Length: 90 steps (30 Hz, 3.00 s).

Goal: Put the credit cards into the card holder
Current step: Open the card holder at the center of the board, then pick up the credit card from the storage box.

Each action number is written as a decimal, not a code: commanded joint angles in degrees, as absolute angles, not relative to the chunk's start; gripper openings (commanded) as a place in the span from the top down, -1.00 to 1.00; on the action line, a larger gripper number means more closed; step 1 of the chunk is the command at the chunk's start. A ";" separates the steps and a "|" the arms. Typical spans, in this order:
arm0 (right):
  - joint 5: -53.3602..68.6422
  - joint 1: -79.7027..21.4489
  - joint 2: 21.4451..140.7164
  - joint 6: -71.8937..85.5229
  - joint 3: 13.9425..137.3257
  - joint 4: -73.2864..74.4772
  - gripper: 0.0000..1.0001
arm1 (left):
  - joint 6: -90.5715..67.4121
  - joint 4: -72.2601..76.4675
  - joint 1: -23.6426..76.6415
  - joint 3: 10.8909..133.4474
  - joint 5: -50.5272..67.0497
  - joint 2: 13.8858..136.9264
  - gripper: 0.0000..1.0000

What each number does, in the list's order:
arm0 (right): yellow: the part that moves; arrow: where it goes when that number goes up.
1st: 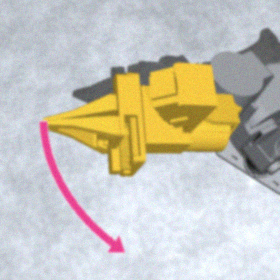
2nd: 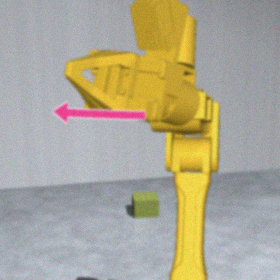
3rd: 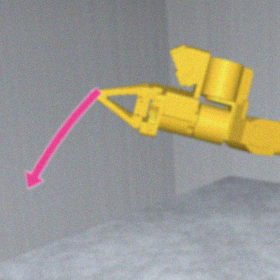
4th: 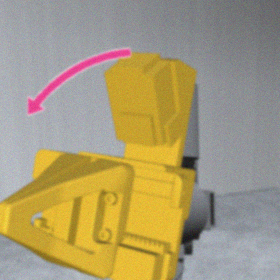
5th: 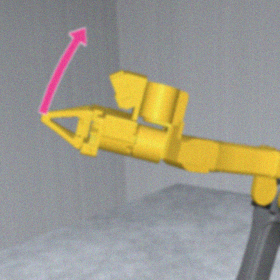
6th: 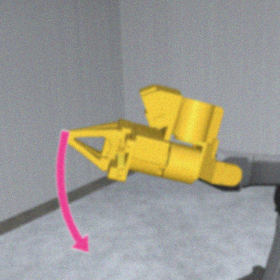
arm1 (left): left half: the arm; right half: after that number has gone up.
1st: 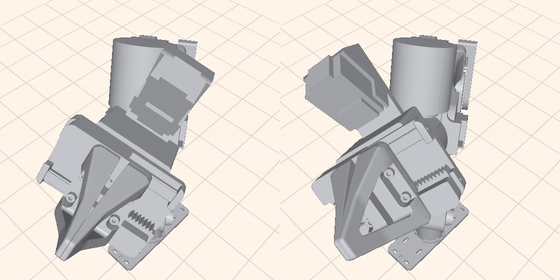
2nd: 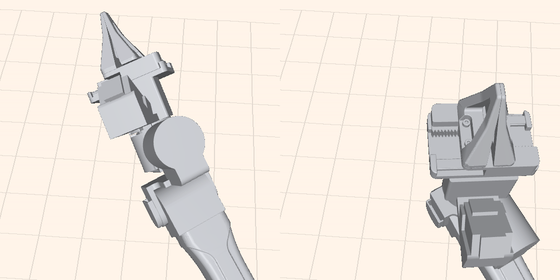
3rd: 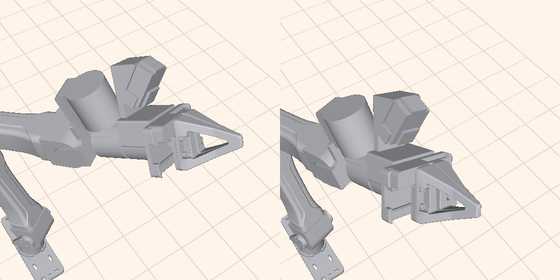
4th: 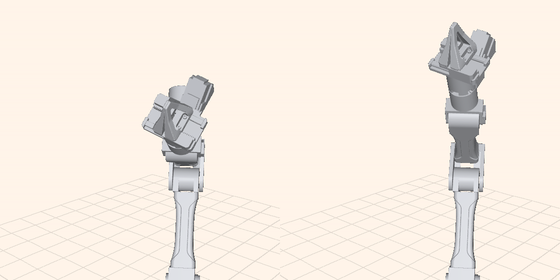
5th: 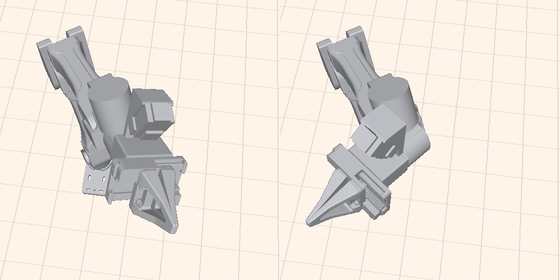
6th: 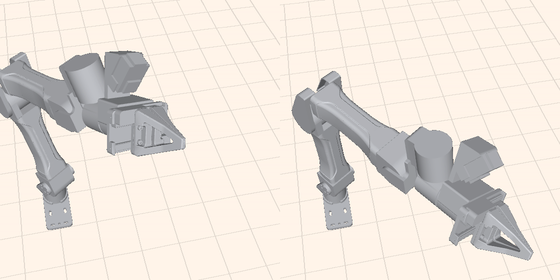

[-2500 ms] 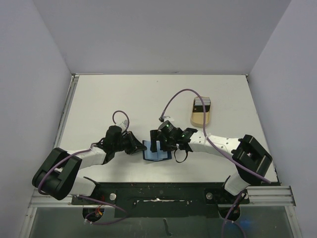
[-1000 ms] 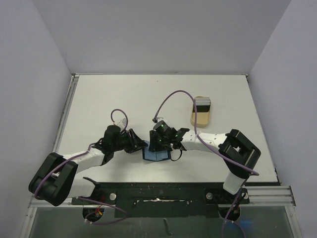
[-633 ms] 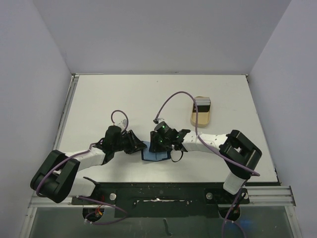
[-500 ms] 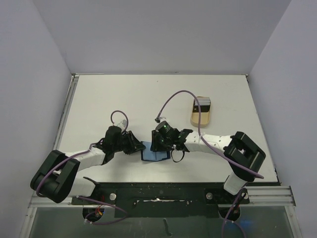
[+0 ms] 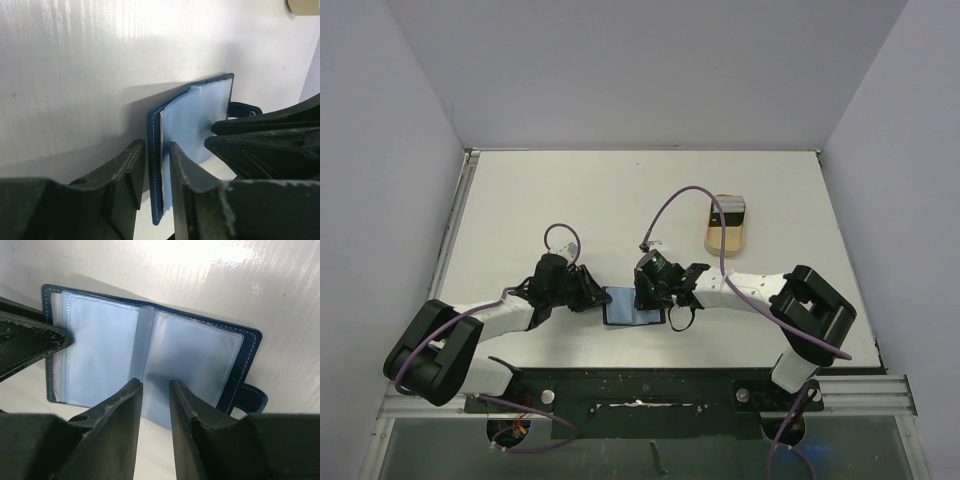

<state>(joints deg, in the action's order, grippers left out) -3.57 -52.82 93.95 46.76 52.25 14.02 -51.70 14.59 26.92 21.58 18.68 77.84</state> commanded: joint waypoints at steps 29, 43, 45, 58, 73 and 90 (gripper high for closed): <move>-9.50 -52.26 93.84 46.08 52.84 17.58 0.45 | -47.03 7.96 27.47 28.36 15.14 77.21 0.75; -10.16 -48.35 83.65 30.77 58.38 12.72 0.27 | -48.95 14.30 27.51 27.37 26.09 73.59 1.00; -9.95 -44.79 81.72 27.19 58.76 11.77 0.24 | -48.64 13.81 27.42 27.40 26.33 73.26 1.00; -8.87 -24.82 82.86 -9.81 63.75 10.21 0.02 | -47.00 7.75 27.07 29.63 28.25 73.08 1.00; 5.58 -9.97 99.88 -37.34 73.29 14.06 -0.34 | -48.21 9.14 26.54 31.06 31.48 75.14 1.00; 4.80 -9.80 104.00 -51.67 68.49 4.70 -0.33 | -48.54 10.20 25.93 29.52 32.36 74.97 1.00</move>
